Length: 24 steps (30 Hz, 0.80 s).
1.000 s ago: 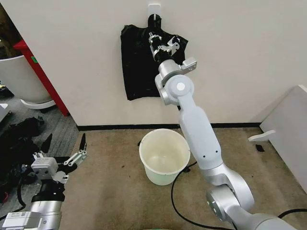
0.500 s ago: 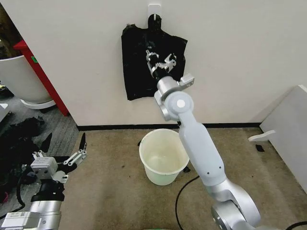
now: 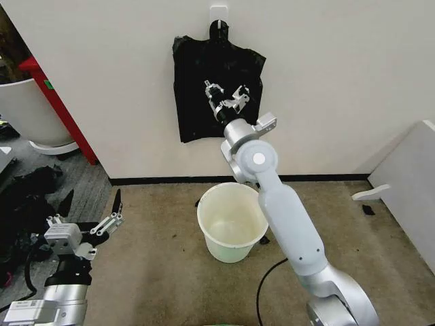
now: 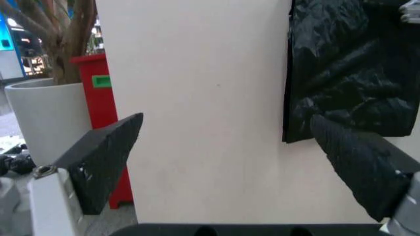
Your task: Place the garbage bag over the trash bin.
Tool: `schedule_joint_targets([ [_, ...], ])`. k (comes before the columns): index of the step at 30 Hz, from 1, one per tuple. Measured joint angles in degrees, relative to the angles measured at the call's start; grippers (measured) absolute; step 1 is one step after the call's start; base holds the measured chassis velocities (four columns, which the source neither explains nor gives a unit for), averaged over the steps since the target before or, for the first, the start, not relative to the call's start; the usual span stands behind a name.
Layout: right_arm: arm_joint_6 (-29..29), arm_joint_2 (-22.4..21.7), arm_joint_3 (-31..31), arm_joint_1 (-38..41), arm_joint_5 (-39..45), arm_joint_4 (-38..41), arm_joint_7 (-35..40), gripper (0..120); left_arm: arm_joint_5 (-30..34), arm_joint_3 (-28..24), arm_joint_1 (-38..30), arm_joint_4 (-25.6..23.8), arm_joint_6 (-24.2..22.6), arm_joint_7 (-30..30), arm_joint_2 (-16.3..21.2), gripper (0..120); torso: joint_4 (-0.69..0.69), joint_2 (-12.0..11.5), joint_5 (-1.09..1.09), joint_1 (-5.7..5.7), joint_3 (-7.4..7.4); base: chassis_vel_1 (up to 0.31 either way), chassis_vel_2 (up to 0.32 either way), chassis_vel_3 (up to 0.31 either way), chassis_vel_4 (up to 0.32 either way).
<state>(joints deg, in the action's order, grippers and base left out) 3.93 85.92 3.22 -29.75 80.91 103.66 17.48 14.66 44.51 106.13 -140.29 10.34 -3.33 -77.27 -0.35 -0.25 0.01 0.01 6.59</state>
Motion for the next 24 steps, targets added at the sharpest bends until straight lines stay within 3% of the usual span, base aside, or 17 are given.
schedule_joint_targets([
  [5,-0.3,0.5,2.0,3.5,0.3,-0.8,3.6,57,-0.1,-0.1,-0.1,0.3,0.0,0.1,0.0,100,0.00,0.0,0.00,0.00,0.00,0.000,0.000,0.000,0.000],
  [7,-0.6,0.8,2.3,5.0,1.1,-1.3,5.1,60,-0.1,-0.1,-0.1,0.3,0.0,0.1,0.0,100,0.01,0.0,0.00,0.00,0.01,0.000,0.000,0.000,0.000],
  [17,-3.2,2.6,5.0,14.6,9.4,-3.1,15.9,97,-0.4,-0.2,-0.2,0.7,0.2,0.2,-0.3,100,0.00,0.0,0.00,0.00,0.01,0.000,0.000,0.000,0.000],
  [24,-4.8,4.2,7.4,18.6,16.5,-6.7,21.5,100,-0.7,-0.4,-0.3,0.9,0.3,0.2,-0.3,100,0.01,0.0,0.00,0.00,0.01,0.000,0.000,0.000,0.000],
])
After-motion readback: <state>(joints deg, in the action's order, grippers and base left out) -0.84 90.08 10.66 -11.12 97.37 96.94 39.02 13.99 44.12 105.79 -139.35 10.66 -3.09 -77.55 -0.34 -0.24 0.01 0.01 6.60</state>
